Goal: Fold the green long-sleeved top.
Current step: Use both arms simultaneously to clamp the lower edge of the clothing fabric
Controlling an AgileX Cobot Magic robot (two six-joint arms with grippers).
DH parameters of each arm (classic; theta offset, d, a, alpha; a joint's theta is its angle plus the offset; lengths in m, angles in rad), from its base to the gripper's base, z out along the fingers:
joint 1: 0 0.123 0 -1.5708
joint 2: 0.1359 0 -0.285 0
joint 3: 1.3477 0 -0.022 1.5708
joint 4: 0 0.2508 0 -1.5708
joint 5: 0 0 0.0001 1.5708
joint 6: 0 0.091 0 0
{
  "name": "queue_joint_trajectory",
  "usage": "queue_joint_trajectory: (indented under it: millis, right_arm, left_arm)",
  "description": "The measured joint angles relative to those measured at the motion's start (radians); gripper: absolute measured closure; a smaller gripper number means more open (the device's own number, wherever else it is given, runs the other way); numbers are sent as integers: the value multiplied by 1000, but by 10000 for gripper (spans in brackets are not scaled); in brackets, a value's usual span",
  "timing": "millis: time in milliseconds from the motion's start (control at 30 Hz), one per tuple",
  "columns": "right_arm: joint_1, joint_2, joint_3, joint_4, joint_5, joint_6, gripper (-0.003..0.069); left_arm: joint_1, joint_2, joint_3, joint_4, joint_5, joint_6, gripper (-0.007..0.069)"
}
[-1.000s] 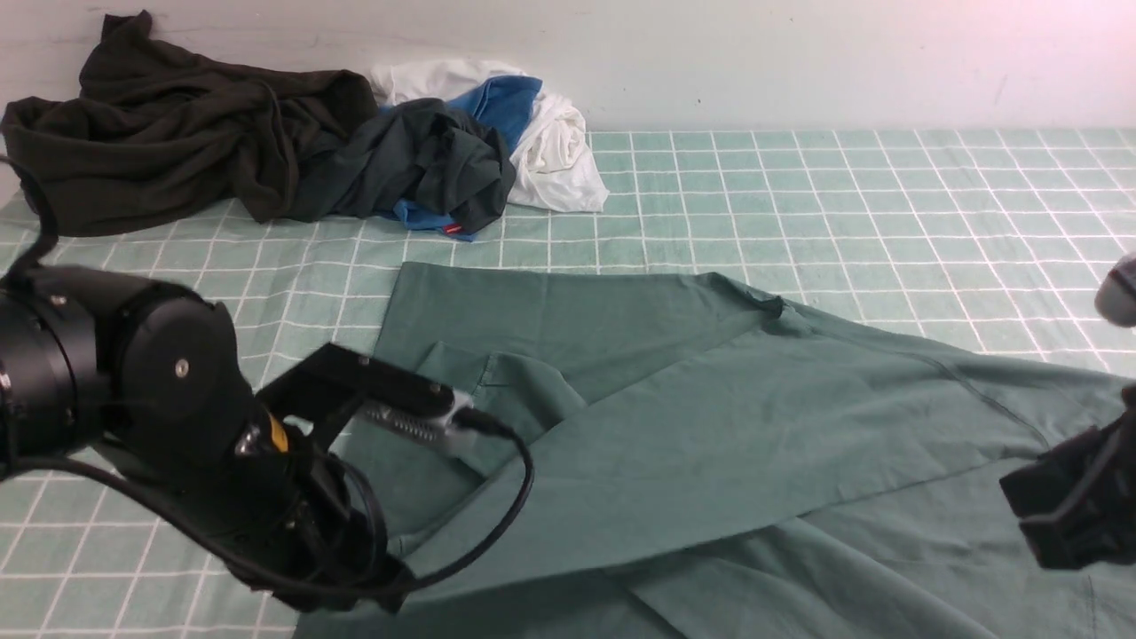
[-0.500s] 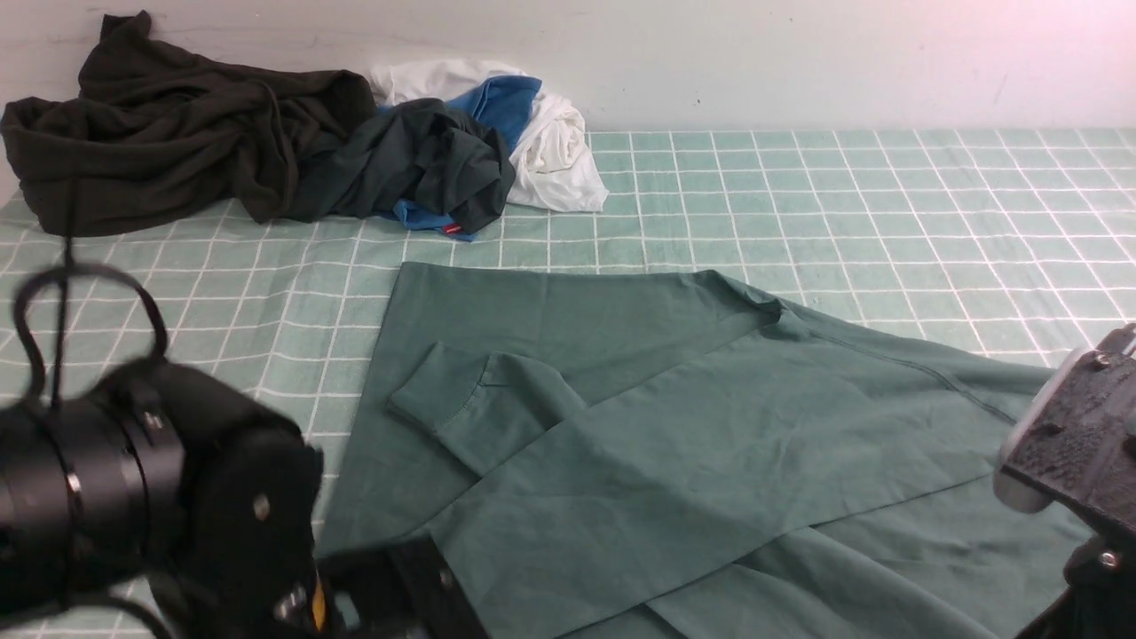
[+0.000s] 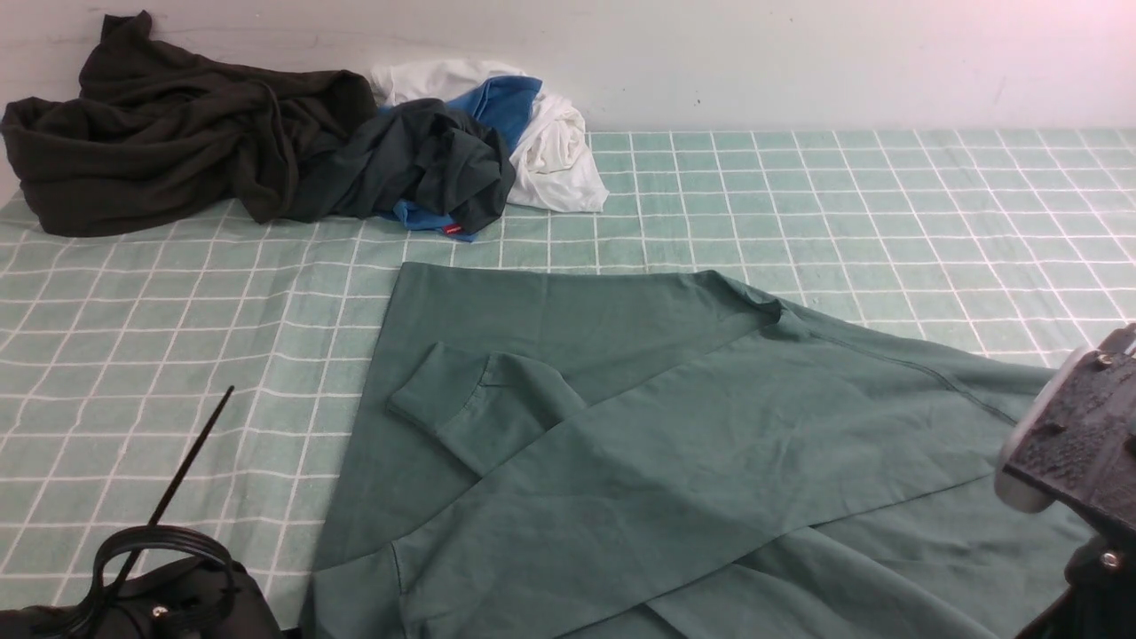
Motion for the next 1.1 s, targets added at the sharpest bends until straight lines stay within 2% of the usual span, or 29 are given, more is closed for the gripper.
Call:
queue_joint_trajectory:
  millis: [167,400,467,533,667,700,867,967,1100]
  right_arm:
    - [0,0,0,0,0,0,399]
    - [0,0,0,0,0,-10,399]
    - [0,0,0,0,0,-29,399]
    - [0,0,0,0,0,-59,399]
    - [0,0,0,4,0,-146,389]
    - [0,0,3,10,0,-222,372]
    - [0,1,80,-5,-2,-383,280]
    - [0,21,160,-67,-48,-414,232]
    - [0,95,271,-187,-190,-419,214]
  left_arm:
    - [0,0,-1,37,-16,-59,298]
    - [0,2,-15,36,-11,-146,501]
    - [0,2,-37,28,9,-161,570]
    - [0,2,-72,21,52,-170,608]
    - [0,1,-121,19,151,-173,618]
    - [0,-9,-126,17,194,-173,618]
    - [25,-72,-71,9,293,-194,618]
    - [54,-114,-28,3,327,-200,618]
    - [82,-164,-7,-2,327,-200,618]
